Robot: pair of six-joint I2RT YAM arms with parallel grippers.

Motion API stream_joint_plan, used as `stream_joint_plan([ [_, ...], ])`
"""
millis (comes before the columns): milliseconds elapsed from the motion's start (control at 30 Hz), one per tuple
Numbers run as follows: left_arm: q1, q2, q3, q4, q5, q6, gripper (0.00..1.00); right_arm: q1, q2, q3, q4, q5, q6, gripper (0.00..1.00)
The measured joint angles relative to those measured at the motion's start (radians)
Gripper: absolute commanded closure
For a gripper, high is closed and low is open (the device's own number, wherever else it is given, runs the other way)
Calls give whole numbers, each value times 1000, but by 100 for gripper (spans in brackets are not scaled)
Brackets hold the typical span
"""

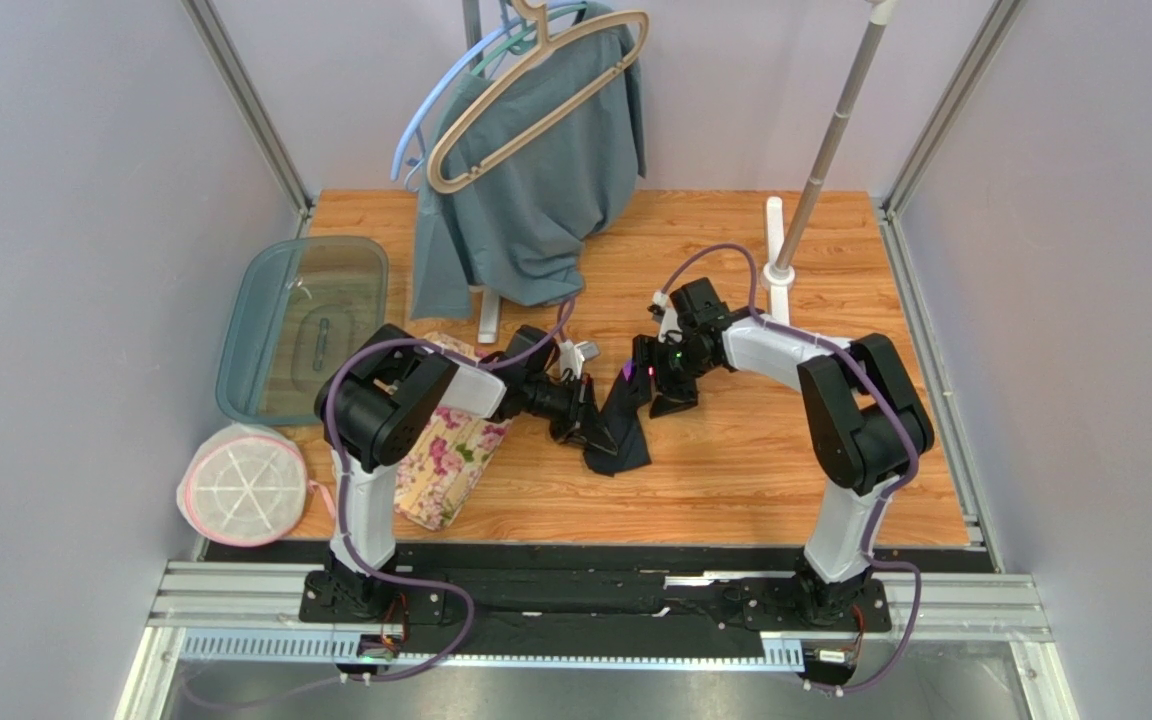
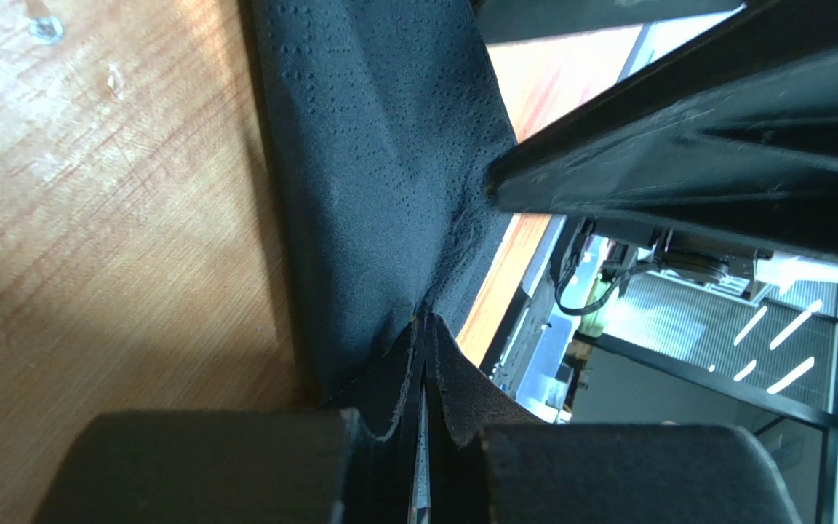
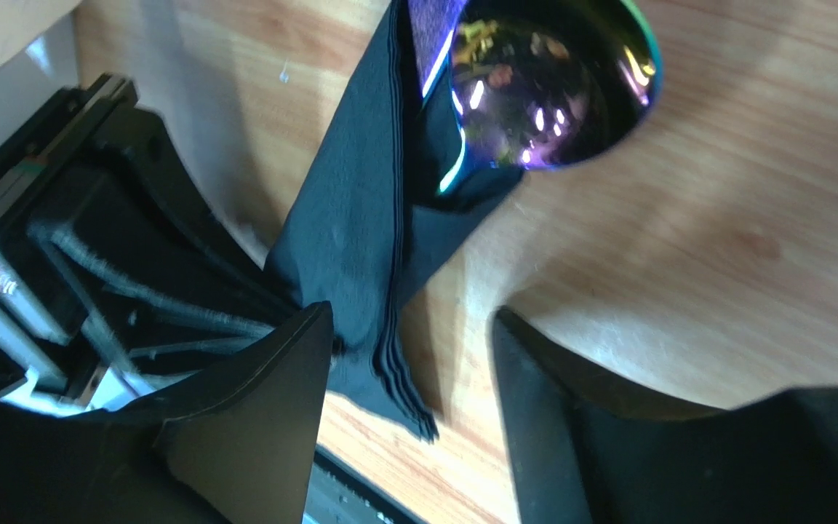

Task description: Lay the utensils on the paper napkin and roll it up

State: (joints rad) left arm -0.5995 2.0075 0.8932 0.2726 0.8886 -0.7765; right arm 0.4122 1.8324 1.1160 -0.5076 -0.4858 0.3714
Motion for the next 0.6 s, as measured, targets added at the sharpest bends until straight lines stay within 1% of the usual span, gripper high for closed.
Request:
stream_joint_plan([
  [133, 0, 0, 0, -1, 0, 0, 94, 22, 14, 3, 34, 26, 34, 46],
  [300, 0, 0, 4, -5, -5, 0, 94, 25, 52, 38, 43, 42, 81, 48],
  [367, -1, 0, 6, -5, -9, 0, 94, 25, 66, 53, 43, 43, 100, 50],
  [467, -3, 0, 10, -3, -16, -3, 94, 25, 81, 68, 40, 51, 118, 60],
  [500, -3, 0, 11, -3, -20, -3, 94, 25, 89, 74, 37, 54, 123, 67],
  [567, -7, 0, 14, -2, -27, -4, 94, 23, 105, 87, 35, 54, 129, 78],
  [600, -8, 0, 16, -2, -31, -5, 94, 23, 113, 92, 35, 58, 131, 92],
])
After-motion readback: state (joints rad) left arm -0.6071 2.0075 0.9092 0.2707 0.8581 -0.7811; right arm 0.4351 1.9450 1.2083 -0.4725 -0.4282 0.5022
